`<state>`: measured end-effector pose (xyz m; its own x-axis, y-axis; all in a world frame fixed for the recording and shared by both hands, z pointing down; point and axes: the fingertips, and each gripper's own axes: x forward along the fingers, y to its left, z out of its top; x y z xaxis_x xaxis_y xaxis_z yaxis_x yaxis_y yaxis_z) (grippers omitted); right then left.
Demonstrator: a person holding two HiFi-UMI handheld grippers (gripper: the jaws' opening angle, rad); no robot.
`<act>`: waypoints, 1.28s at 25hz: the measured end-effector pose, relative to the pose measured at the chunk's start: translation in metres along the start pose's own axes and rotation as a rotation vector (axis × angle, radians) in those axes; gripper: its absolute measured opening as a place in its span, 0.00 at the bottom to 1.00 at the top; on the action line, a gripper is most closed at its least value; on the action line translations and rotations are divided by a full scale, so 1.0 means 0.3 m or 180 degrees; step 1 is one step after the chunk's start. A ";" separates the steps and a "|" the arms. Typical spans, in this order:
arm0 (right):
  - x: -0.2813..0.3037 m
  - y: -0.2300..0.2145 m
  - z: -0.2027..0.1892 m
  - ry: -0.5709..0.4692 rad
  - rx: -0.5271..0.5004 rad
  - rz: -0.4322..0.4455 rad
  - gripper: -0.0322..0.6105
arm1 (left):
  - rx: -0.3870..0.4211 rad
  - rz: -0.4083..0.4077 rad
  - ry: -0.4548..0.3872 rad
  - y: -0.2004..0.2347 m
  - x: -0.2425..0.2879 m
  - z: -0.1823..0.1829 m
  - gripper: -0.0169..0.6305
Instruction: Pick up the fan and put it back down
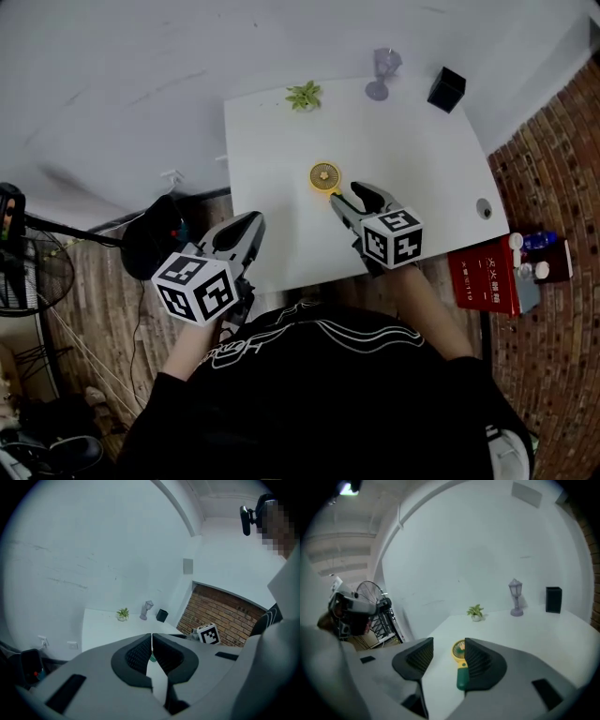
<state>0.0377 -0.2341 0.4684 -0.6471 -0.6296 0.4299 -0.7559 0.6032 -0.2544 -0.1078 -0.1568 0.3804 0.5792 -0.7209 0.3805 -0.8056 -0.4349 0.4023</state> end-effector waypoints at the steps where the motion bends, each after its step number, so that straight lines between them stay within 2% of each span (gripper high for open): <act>1: -0.033 0.031 0.038 -0.0107 -0.0073 0.0088 0.37 | 0.0011 -0.0008 -0.0004 -0.018 -0.003 -0.001 0.08; 3: -0.096 0.100 0.100 -0.0278 -0.0222 0.0274 0.35 | 0.0033 -0.0029 -0.0020 -0.052 -0.013 0.000 0.08; 4: -0.126 0.136 0.125 -0.0348 -0.0281 0.0381 0.31 | 0.0037 -0.0037 -0.0032 -0.068 -0.018 0.001 0.08; 8: -0.250 0.247 0.188 -0.0558 -0.0479 0.0736 0.06 | 0.0050 -0.0094 -0.0106 -0.144 -0.033 0.008 0.08; 11: -0.335 0.290 0.199 -0.0573 -0.0678 0.0854 0.05 | 0.0090 -0.0172 -0.0164 -0.216 -0.038 0.019 0.08; 15: -0.425 0.332 0.208 -0.0579 -0.0626 0.1096 0.05 | 0.0173 -0.0284 -0.0212 -0.314 -0.049 0.024 0.08; 23: -0.521 0.313 0.248 -0.0702 -0.0424 0.1174 0.05 | 0.0243 -0.0344 -0.0269 -0.416 -0.064 0.029 0.08; 32: -0.574 0.312 0.237 -0.0715 -0.0458 0.1202 0.05 | 0.0314 -0.0298 -0.0289 -0.479 -0.060 0.018 0.08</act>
<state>0.0713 -0.1042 0.3091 -0.8920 -0.4336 0.1278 -0.4519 0.8626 -0.2273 -0.0032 -0.0842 0.3112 0.6424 -0.7185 0.2666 -0.7594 -0.5503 0.3470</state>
